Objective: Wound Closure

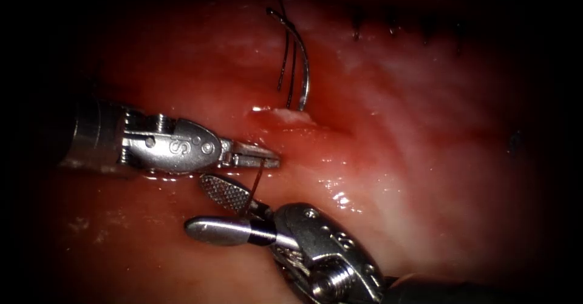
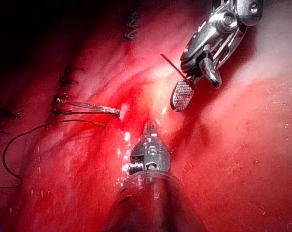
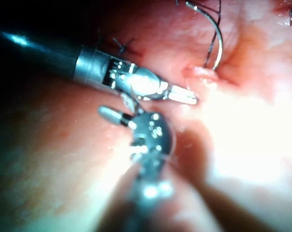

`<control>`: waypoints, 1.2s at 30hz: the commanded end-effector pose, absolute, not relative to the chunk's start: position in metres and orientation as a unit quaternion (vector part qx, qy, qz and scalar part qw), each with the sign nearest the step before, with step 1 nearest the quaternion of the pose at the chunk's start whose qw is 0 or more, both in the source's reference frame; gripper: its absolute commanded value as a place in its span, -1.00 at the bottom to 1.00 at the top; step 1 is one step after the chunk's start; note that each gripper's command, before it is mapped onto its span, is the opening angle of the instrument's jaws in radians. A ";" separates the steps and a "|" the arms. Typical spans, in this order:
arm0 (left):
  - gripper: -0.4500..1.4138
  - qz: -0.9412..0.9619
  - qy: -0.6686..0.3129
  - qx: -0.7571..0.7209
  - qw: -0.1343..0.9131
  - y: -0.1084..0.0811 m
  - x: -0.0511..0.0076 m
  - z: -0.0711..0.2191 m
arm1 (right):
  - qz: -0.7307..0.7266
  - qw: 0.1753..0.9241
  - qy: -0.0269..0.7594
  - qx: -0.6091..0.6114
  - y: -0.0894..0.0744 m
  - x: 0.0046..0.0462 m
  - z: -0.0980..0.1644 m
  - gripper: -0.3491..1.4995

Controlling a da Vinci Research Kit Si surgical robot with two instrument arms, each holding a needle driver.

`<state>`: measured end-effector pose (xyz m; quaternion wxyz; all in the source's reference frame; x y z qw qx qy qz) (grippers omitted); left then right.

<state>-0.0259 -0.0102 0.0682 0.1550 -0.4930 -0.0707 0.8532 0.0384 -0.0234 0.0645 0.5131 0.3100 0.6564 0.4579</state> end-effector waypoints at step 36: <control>-1.00 0.854 -0.077 -0.492 0.150 -0.011 -0.0266 0.069 | 0.424 0.781 0.447 0.101 -0.008 0.0323 0.072 0.05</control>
